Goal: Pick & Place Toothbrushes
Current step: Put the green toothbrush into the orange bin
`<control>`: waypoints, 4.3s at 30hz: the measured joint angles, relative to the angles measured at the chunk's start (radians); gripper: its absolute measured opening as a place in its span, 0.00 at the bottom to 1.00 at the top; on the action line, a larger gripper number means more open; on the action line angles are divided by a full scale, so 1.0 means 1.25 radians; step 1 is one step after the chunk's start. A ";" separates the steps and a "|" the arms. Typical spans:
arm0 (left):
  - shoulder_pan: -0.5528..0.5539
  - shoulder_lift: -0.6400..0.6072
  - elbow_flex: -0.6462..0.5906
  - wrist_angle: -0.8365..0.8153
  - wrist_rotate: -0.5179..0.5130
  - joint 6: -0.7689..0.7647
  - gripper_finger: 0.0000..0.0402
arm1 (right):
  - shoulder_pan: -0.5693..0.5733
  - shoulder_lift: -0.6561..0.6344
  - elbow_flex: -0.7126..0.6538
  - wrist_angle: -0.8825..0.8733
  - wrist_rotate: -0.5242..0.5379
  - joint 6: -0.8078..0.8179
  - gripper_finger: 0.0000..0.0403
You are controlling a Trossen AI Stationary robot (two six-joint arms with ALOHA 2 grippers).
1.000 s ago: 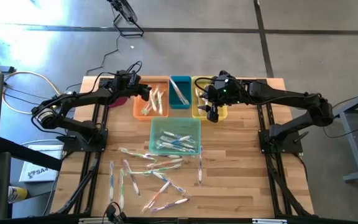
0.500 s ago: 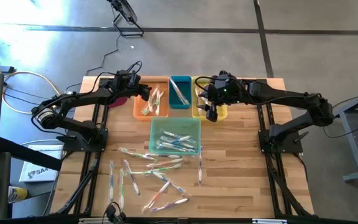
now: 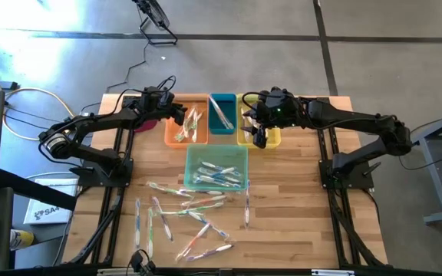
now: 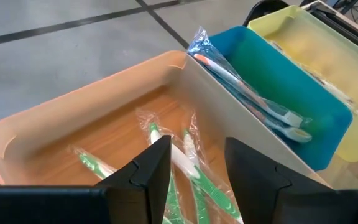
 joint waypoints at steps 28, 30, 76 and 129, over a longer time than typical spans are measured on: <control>-0.137 -0.088 -0.003 0.046 -0.067 0.084 0.01 | -0.090 -0.348 -0.361 0.261 -0.080 0.034 0.16; -0.161 -0.103 -0.004 0.046 -0.066 0.090 0.00 | -0.090 -0.369 -0.386 0.278 -0.081 0.052 0.15; -0.481 -0.631 -0.176 -0.172 -0.156 0.166 0.00 | -0.025 -0.393 -0.424 0.268 -0.180 0.123 0.14; -0.925 -0.325 0.056 -0.703 -0.416 -0.102 0.00 | -0.025 -0.279 -0.423 0.334 -0.119 0.117 0.14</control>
